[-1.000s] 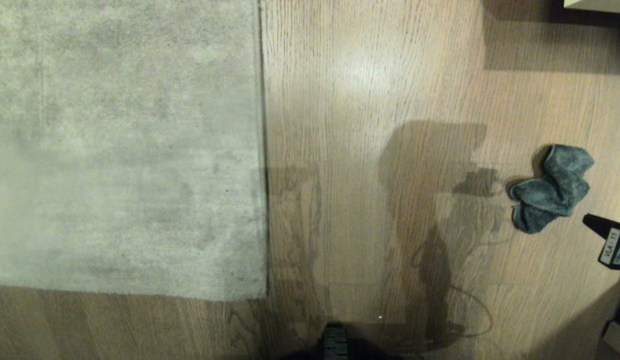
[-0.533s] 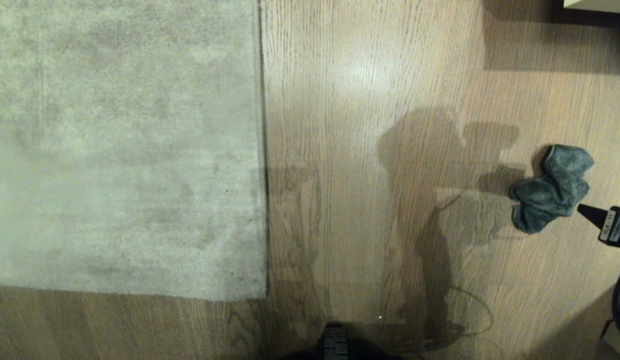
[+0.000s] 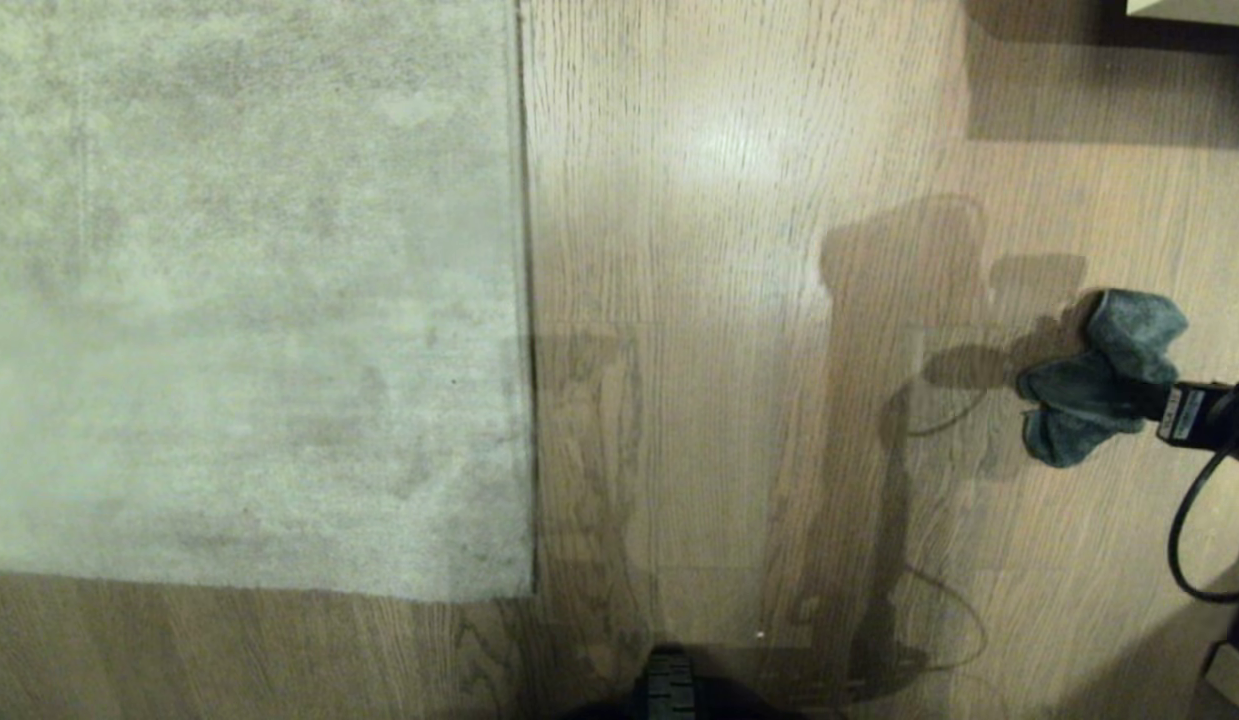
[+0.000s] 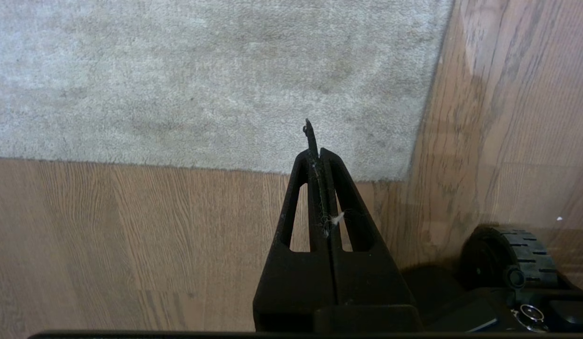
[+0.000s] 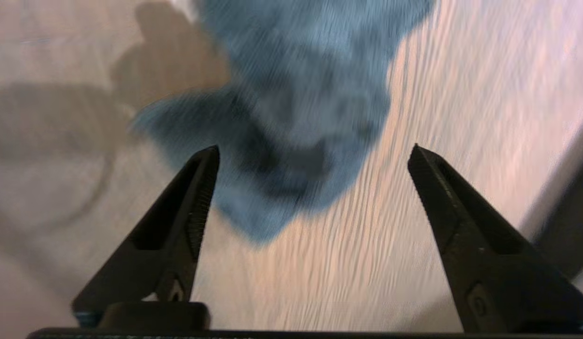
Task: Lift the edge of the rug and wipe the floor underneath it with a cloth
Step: Pick up the rag
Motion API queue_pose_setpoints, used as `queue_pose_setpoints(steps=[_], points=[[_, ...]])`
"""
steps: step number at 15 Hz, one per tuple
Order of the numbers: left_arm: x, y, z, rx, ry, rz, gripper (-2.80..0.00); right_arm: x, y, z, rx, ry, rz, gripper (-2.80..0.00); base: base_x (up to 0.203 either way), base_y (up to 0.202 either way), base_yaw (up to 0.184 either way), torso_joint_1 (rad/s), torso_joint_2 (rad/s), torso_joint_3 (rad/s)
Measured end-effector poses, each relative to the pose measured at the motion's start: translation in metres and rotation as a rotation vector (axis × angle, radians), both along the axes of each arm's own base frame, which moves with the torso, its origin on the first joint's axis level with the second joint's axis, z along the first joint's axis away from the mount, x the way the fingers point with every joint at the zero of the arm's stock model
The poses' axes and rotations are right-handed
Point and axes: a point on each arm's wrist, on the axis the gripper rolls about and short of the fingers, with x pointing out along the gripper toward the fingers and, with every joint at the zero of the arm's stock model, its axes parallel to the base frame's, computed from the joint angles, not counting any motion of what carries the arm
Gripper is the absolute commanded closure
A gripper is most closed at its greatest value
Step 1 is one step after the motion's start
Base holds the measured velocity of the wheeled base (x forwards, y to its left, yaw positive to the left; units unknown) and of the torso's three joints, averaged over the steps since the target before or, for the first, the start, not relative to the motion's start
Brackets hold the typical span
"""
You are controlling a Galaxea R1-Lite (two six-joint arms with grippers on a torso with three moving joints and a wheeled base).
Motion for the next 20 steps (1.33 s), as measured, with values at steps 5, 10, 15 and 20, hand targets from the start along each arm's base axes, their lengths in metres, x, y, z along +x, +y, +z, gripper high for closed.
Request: queue_pose_setpoints(steps=[5,10,15,20], points=[[0.000,0.000,0.000,-0.001,0.000,0.000,0.00,0.032,-0.024,-0.016,-0.004,-0.012,0.003,-2.80,0.000,0.000,0.000,0.000,0.00,0.000],[0.000,0.000,0.000,0.000,0.000,0.000,0.00,0.039,-0.041,-0.030,0.014,-0.019,-0.020,-2.80,0.000,0.000,0.000,0.000,0.00,0.000],[0.000,0.000,0.000,0.000,0.000,0.000,0.00,0.037,-0.041,-0.039,0.043,-0.002,0.011,0.00,0.000,0.000,0.000,0.000,0.00,0.000],[0.000,0.000,0.000,0.000,0.000,0.000,0.00,0.028,-0.036,-0.046,0.036,-0.031,0.017,0.00,0.000,0.000,0.000,0.000,0.00,0.000]])
